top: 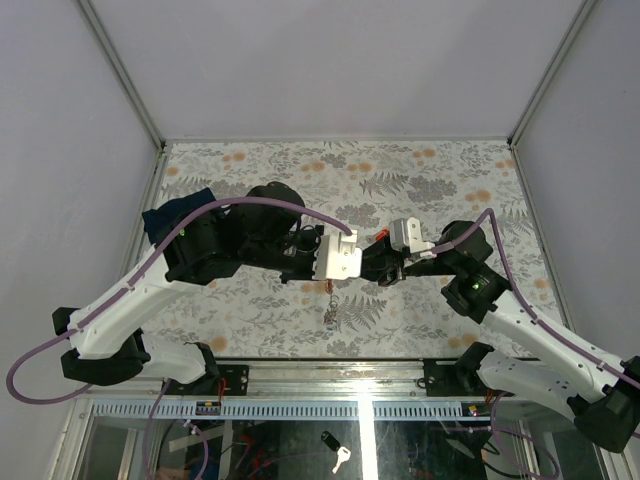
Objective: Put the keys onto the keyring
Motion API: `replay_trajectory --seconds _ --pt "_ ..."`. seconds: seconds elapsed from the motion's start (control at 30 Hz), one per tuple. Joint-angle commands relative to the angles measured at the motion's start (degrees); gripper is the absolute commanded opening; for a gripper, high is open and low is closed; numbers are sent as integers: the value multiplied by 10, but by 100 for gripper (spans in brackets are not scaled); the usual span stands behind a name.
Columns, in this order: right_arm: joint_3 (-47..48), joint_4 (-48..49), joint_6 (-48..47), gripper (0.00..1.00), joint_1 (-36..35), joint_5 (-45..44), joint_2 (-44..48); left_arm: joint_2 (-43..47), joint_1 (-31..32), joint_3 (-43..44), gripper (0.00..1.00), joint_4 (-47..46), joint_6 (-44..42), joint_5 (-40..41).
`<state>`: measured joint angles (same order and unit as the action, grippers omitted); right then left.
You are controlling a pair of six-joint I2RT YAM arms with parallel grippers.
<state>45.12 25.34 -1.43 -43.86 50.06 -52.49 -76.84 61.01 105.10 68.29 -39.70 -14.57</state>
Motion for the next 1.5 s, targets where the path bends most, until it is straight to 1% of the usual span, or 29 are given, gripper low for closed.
replay_trajectory --seconds 0.0,0.07,0.2,0.3,0.43,0.63,0.93,1.23,1.37,1.47 --pt "-8 40 -1 0 -9 -19 15 13 -1 -2 3 -39 3 8" --pt "-20 66 11 0 -9 -29 27 23 -1 -14 10 -51 8 8" --pt "-21 95 32 0 -8 -23 34 52 -1 -56 23 -85 20 0" --pt "-20 109 41 0 -9 -21 38 77 -2 -84 28 -113 30 -14" --pt "-13 101 35 0 -8 -19 46 107 -2 -116 29 -143 45 -31" --pt "-5 99 36 0 -9 -14 48 131 -2 -147 29 -175 56 -33" --pt "-6 116 42 0 -8 -21 47 136 -2 -167 30 -211 64 -41" --pt "-11 132 47 0 -8 -28 55 135 -2 -185 30 -212 69 -19" --pt "-10 135 48 0 -9 -30 58 132 -2 -184 27 -203 68 -11" --pt "-11 140 51 0 -9 -31 58 132 -2 -183 19 -201 68 -9"
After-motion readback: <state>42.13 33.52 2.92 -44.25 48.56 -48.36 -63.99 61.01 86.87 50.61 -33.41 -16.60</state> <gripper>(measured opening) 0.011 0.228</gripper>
